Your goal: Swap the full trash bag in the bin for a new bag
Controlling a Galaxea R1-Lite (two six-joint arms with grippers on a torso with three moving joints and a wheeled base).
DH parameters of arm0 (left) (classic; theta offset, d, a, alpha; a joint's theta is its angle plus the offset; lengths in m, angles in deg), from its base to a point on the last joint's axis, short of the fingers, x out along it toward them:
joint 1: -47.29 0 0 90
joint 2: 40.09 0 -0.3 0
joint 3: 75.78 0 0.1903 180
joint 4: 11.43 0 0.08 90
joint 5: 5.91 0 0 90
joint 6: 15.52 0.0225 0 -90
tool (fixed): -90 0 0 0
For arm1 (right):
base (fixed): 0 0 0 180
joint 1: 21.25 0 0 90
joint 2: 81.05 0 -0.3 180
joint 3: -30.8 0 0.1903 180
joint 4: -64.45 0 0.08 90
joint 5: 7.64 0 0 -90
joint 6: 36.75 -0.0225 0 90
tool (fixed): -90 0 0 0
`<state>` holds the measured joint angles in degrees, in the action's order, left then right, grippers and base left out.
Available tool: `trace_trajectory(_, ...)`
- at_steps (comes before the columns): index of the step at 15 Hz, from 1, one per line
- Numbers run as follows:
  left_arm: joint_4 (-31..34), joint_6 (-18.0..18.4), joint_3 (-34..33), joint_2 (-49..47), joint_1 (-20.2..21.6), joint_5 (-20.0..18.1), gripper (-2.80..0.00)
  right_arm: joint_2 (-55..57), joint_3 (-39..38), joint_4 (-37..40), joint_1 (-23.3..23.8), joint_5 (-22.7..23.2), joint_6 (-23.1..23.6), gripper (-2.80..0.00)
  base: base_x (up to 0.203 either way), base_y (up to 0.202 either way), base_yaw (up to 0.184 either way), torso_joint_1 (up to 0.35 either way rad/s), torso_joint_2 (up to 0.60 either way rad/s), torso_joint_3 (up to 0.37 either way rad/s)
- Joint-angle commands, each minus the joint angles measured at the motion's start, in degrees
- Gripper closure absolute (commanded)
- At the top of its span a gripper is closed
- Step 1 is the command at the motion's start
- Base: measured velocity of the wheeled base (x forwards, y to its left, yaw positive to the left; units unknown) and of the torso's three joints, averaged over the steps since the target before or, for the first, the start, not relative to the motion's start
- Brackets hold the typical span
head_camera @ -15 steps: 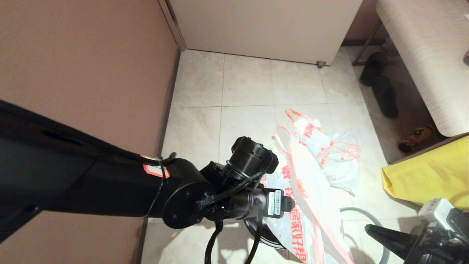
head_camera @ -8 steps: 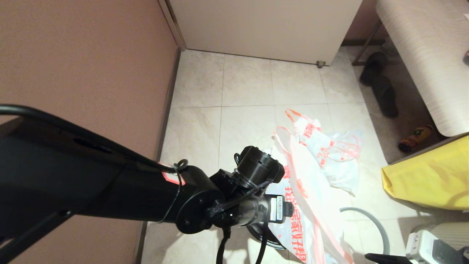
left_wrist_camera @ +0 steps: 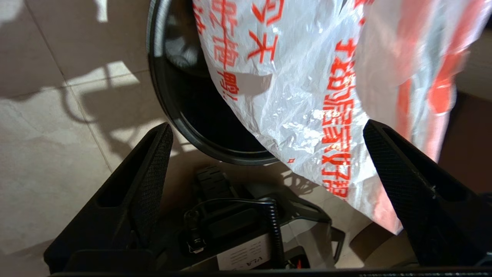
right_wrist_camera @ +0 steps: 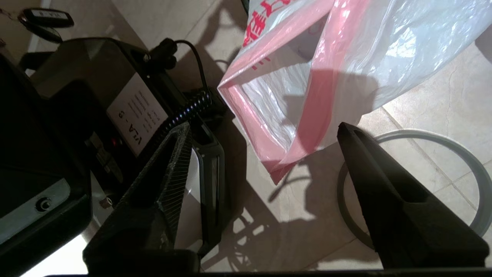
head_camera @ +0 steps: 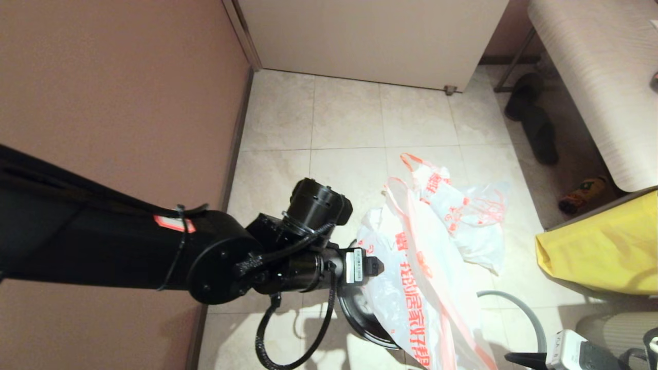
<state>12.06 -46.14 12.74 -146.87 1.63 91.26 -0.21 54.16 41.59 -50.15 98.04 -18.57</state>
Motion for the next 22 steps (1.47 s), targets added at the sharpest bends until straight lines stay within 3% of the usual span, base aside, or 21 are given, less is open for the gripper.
trace_trajectory(1,0.09,-0.03,-1.22,5.39,1.64,-0.61,-2.8,3.74,0.01,-0.33,-0.3,-0.31,0.51,-2.8,0.0,0.0,0.0,0.0,0.0,0.0)
trace_trajectory(7,-0.39,-0.06,-2.93,7.25,1.83,-0.84,-2.8,13.41,7.28,-0.45,0.03,-5.67,2.01,-2.8,0.0,0.0,0.0,0.0,0.0,0.0)
trace_trajectory(10,-0.46,-0.03,-3.59,7.94,1.72,-0.84,-2.8,16.09,9.75,-5.15,3.19,-6.11,2.02,-2.8,0.0,0.0,0.0,0.0,0.0,0.0)
trace_trajectory(11,-0.48,-0.04,-3.63,7.81,1.63,-0.92,-2.8,17.18,9.94,-7.19,3.9,-6.17,2.09,0.0,0.0,0.0,0.0,0.0,0.0,0.0)
trace_trajectory(17,-2.93,1.78,-3.19,7.55,1.28,-0.76,-2.8,23.38,13.09,-15.2,3.84,-7.16,2.02,0.0,0.0,0.0,0.0,0.0,0.0,0.0)
trace_trajectory(22,-3.1,1.57,-6.13,13.58,1.72,-1.14,-2.8,18.54,19.5,-15.04,-1.68,-6.6,1.61,0.0,0.0,0.0,0.0,0.0,0.0,0.0)
